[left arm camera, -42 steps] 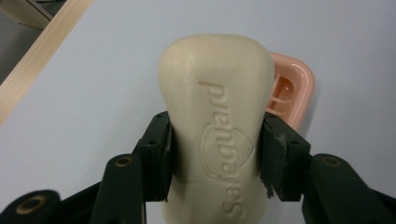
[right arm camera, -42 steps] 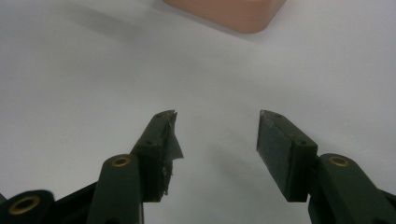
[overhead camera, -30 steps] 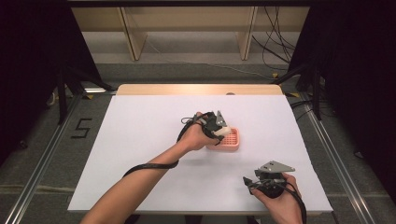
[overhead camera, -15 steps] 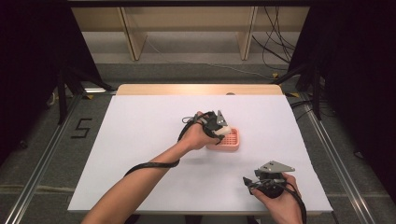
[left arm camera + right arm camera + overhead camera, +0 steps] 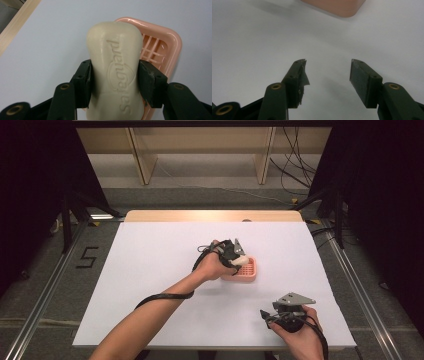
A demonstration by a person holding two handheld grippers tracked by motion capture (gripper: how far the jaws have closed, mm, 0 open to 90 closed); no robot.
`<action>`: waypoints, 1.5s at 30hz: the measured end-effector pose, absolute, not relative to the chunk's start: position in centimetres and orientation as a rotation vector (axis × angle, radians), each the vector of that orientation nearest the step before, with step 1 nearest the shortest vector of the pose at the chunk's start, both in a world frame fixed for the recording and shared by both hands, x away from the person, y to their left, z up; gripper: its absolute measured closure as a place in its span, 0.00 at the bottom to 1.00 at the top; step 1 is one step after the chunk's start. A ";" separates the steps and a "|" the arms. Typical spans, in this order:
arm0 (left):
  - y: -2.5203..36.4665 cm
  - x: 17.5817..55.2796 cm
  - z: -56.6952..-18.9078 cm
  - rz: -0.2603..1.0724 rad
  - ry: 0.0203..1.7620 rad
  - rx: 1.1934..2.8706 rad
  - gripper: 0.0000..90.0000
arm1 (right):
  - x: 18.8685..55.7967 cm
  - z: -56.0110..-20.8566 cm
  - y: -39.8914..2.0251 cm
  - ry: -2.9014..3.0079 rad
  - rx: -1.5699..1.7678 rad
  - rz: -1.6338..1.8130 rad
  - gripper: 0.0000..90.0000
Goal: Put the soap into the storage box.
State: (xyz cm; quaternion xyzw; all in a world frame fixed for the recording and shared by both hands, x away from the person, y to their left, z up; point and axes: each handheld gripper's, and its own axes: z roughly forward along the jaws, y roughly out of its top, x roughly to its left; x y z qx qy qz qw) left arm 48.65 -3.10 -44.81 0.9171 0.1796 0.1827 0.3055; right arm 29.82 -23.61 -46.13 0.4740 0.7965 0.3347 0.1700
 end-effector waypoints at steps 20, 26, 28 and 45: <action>2.6 46.0 -41.7 0.467 0.536 2.308 0.52 | 30.3 -46.4 -23.7 2.278 1.259 0.955 0.52; 5.9 44.4 -41.1 0.469 0.588 2.285 0.52 | 30.0 -46.2 -23.3 2.269 1.367 0.951 0.53; 7.2 44.0 -41.0 0.489 0.569 2.275 0.52 | 30.3 -46.3 -23.4 2.274 1.312 0.973 0.53; 17.4 37.8 -42.1 0.480 0.801 2.206 0.51 | 31.0 -46.3 -22.5 2.301 1.315 0.949 0.53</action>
